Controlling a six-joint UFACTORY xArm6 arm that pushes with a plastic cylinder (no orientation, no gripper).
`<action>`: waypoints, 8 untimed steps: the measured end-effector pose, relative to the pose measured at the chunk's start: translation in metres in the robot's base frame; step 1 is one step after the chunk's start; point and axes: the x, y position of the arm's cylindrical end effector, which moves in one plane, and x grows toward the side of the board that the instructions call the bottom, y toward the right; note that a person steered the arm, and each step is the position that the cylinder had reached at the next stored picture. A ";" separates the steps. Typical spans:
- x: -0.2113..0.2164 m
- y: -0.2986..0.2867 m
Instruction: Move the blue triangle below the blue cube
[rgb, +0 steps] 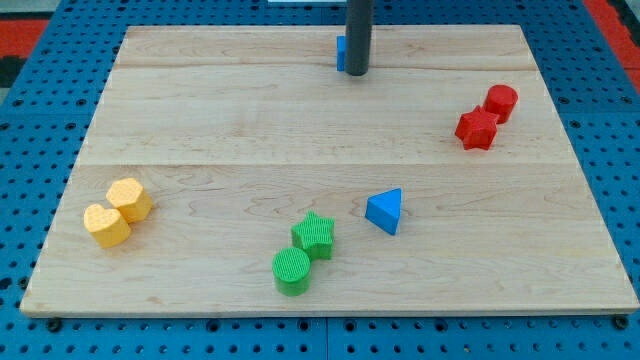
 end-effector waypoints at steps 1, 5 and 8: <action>-0.029 -0.002; 0.211 0.138; 0.195 -0.058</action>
